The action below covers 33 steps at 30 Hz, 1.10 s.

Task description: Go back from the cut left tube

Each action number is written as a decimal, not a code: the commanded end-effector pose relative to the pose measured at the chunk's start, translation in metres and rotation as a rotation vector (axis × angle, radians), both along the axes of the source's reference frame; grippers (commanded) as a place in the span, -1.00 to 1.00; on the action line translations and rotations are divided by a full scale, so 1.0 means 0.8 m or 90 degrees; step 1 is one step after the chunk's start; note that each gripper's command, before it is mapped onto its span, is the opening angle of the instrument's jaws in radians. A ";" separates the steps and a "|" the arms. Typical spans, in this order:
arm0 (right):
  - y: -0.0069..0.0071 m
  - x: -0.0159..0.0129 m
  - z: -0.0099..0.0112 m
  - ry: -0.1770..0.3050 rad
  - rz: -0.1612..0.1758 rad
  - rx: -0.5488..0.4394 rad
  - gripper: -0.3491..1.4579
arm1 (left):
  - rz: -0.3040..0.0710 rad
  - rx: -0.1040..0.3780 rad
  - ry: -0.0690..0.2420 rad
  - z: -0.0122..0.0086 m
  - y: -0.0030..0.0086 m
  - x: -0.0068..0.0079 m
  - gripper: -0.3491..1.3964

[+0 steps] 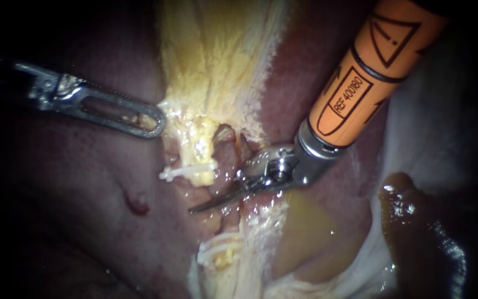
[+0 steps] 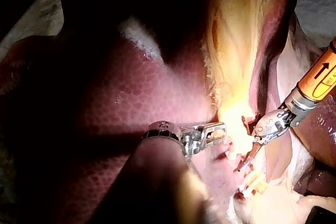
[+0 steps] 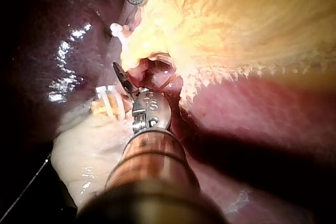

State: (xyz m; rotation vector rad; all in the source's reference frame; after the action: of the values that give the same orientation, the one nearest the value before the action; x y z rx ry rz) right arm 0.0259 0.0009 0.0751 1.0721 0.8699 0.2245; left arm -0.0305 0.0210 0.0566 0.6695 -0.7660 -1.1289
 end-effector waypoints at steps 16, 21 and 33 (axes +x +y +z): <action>-0.0018 0.0006 -0.0011 0.016 0.057 -0.053 0.84 | 0.000 -0.001 0.000 0.0002 -0.0001 0.0000 -1.00; -0.0017 -0.0003 -0.0018 0.026 0.061 -0.071 0.88 | 0.000 -0.001 0.000 0.0003 -0.0001 0.0001 -1.00; -0.0002 -0.0098 -0.0072 -0.046 0.154 -0.376 0.99 | 0.001 -0.001 0.000 0.0003 -0.0001 0.0003 -1.00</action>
State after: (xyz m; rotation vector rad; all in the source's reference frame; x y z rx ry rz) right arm 0.0174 0.0010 0.0691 0.3835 0.9117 0.1842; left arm -0.0303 0.0209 0.0569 0.6690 -0.7664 -1.1273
